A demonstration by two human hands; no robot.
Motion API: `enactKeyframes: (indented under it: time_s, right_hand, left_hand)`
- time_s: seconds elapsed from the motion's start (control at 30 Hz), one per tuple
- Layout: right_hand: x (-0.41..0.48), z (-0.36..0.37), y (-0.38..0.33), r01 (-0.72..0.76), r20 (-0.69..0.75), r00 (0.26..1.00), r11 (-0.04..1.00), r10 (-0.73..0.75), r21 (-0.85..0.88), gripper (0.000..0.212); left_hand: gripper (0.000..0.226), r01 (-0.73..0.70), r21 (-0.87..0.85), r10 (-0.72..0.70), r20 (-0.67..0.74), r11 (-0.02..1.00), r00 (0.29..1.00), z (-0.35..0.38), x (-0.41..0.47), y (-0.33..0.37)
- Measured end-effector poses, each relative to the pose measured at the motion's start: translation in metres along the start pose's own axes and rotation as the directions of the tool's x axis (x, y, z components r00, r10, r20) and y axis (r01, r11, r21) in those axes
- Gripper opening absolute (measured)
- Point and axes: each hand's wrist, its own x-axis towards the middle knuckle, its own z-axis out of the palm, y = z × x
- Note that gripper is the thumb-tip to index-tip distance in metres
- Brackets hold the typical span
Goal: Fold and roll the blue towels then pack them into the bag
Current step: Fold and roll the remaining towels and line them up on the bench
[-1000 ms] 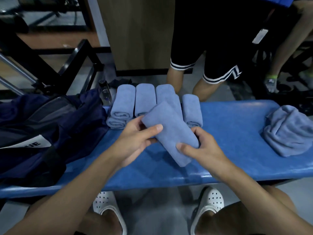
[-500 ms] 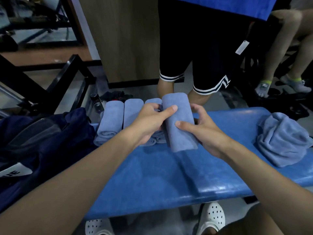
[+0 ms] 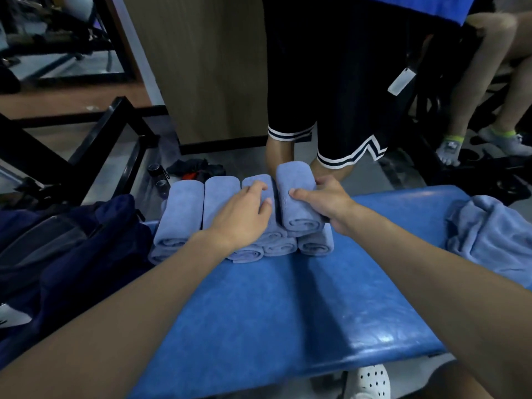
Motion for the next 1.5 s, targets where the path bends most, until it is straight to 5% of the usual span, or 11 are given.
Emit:
enactKeyframes:
  time_s: [0.3, 0.43, 0.63, 0.73, 1.0, 1.27, 1.37, 1.5]
  right_hand:
    - [-0.001, -0.003, 0.020, 0.024, -0.101, 0.992, 0.909, -0.073, -0.416, 0.046]
    - [0.000, -0.013, 0.025, -0.101, -0.109, 0.991, 0.969, 0.078, -0.228, 0.072]
    - [0.004, -0.014, 0.030, -0.032, 0.000, 0.999, 0.996, 0.032, -0.080, 0.042]
    - [0.006, -0.010, 0.029, -0.037, 0.024, 0.999, 0.996, 0.040, -0.086, 0.046]
    - [-0.005, -0.016, 0.030, -0.008, 0.017, 1.000, 0.995, 0.009, -0.099, 0.041]
    - [-0.041, -0.081, 0.062, 0.063, -0.163, 0.980, 0.959, -0.111, -0.275, 0.027]
    - [-0.056, -0.133, 0.080, -0.030, -0.314, 0.942, 0.901, -0.119, -0.432, 0.018]
    - [-0.080, -0.200, 0.106, -0.256, -0.508, 0.842, 0.696, -0.180, -0.671, 0.018]
  left_hand:
    - [0.063, -0.140, 0.392, 0.079, 0.167, 0.909, 0.983, 0.009, -0.001, 0.011]
    - [0.063, -0.135, 0.437, 0.057, 0.187, 0.889, 0.981, 0.010, 0.000, 0.015]
    - [0.065, -0.137, 0.469, 0.047, 0.199, 0.872, 0.979, 0.013, -0.002, 0.016]
    - [0.065, -0.143, 0.483, 0.057, 0.189, 0.864, 0.980, 0.014, -0.002, 0.014]
    - [0.060, -0.126, 0.480, 0.048, 0.171, 0.868, 0.984, 0.012, 0.000, 0.021]
    - [0.025, -0.303, 0.336, 0.319, 0.007, 0.892, 0.948, 0.031, 0.010, 0.088]
    - [0.021, -0.366, 0.238, 0.367, 0.039, 0.900, 0.929, 0.057, 0.013, 0.127]
    - [0.014, -0.352, 0.065, 0.345, 0.100, 0.934, 0.933, 0.099, 0.015, 0.174]
